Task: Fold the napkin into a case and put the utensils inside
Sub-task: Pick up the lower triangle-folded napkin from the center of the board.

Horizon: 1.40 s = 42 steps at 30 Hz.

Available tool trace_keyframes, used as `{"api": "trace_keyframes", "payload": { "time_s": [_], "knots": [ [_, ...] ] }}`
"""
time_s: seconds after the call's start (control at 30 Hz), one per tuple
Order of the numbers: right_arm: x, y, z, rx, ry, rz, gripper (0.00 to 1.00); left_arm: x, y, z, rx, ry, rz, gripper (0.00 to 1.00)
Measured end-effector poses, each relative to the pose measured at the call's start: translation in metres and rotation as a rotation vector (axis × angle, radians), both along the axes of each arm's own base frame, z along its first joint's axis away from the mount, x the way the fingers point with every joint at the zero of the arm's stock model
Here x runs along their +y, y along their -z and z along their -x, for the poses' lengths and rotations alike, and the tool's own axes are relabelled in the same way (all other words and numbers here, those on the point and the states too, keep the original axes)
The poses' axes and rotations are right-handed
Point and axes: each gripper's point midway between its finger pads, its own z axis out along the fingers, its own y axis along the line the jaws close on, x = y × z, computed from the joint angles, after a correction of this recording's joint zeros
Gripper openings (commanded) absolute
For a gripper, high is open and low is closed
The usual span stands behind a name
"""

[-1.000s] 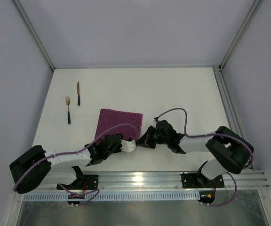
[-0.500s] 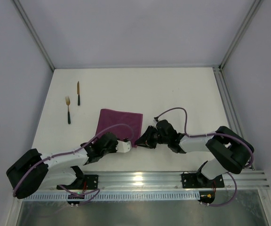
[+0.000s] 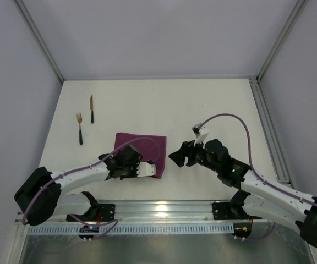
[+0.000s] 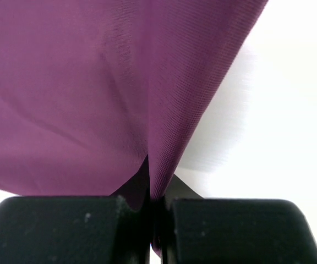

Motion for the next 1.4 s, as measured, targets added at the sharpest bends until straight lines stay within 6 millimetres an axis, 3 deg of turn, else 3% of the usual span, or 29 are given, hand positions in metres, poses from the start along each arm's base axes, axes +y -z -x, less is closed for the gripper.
{"api": "trace_keyframes", "payload": {
  "time_s": [0.13,0.33,0.5,0.7,0.97,1.07,1.1,1.13,1.23,1.4],
  "knots": [
    [-0.014,-0.009,0.019,-0.307,-0.079,0.09,0.71,-0.001,-0.003,0.004,0.075,0.017,-0.025,0.0],
    [-0.001,0.041,0.076,-0.729,-0.411,0.359,0.8,-0.004,-0.012,0.002,0.139,0.023,-0.056,0.0],
    [0.008,0.077,0.066,-0.911,-0.54,0.6,0.85,-0.002,-0.012,0.005,0.181,0.023,-0.082,0.0],
    [0.025,0.11,0.054,-1.028,-0.644,0.763,0.86,0.003,-0.011,0.011,0.222,0.027,-0.11,0.0],
    [0.066,0.111,0.045,-1.105,-0.631,0.723,0.83,0.004,-0.011,0.016,0.247,0.034,-0.112,0.0],
    [0.077,0.112,0.042,-1.12,-0.618,0.709,0.72,0.004,-0.011,0.018,0.254,0.034,-0.113,0.0],
    [0.078,0.113,0.042,-1.12,-0.619,0.708,0.65,0.004,-0.011,0.018,0.258,0.035,-0.112,0.0],
    [0.079,0.115,0.041,-1.119,-0.619,0.707,0.49,0.005,-0.011,0.019,0.262,0.034,-0.112,0.01],
    [0.076,0.122,0.041,-1.09,-0.628,0.703,0.33,0.006,-0.01,0.021,0.274,0.029,-0.111,0.02],
    [0.073,0.126,0.041,-1.051,-0.628,0.688,0.2,0.007,-0.01,0.021,0.284,0.023,-0.106,0.08]
  ]
}}
